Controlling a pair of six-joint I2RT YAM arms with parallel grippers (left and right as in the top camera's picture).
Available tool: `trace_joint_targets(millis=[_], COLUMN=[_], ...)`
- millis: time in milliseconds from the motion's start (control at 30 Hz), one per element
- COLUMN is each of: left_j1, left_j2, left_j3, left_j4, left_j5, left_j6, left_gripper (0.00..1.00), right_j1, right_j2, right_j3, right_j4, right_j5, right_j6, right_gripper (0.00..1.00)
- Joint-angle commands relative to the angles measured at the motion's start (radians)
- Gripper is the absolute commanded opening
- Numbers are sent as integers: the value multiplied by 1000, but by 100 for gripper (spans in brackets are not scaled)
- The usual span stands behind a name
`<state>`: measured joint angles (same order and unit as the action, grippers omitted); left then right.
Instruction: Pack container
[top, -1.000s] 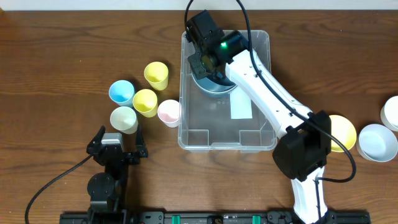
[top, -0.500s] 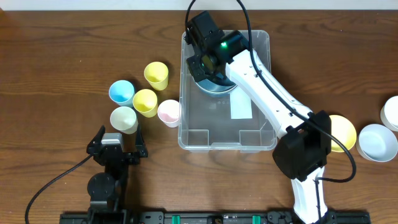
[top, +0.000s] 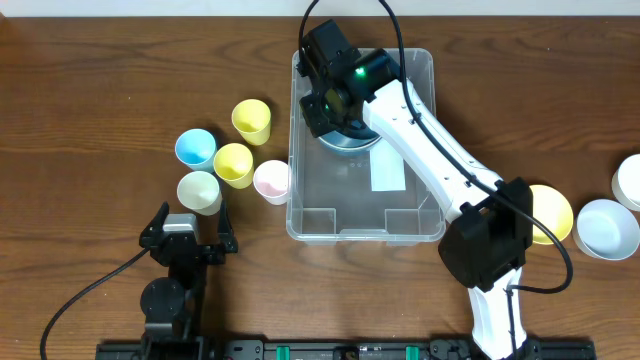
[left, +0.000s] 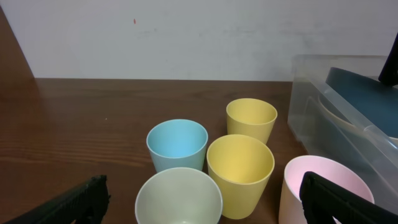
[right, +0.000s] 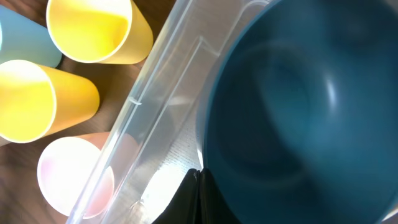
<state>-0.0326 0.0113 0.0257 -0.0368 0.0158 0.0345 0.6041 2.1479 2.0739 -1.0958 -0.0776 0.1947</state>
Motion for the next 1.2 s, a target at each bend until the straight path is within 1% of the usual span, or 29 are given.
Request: trace_joint_targets(millis=[0,300,400,667,967,1167], left_j1=[3,3,3,3,3,3], left_j2=[-1,-1,-1,-1,-1,-1], left_j3=[-22,-22,-22,-22,-22,-22], left_j4=[-32,-32,-32,-32,-32,-32], left_j5=[-1,-1,-1,-1,-1,-1], left_j6=[14,14,14,14,14,14], left_gripper=[98,98,98,98,98,98], right_j1=[6,1,-1,-14,-17,-18], right_j2=[-9,-7,-7,-10,-10,-10], right_j3=[4,-42,-42,-35,-14,-14], right_j4=[4,75,97,140,124,121], right_j5=[-20,-5,25,25,30,85], right_j6=[18,17,18,6,7,14], right_gripper=[1,2,2,1,3,5])
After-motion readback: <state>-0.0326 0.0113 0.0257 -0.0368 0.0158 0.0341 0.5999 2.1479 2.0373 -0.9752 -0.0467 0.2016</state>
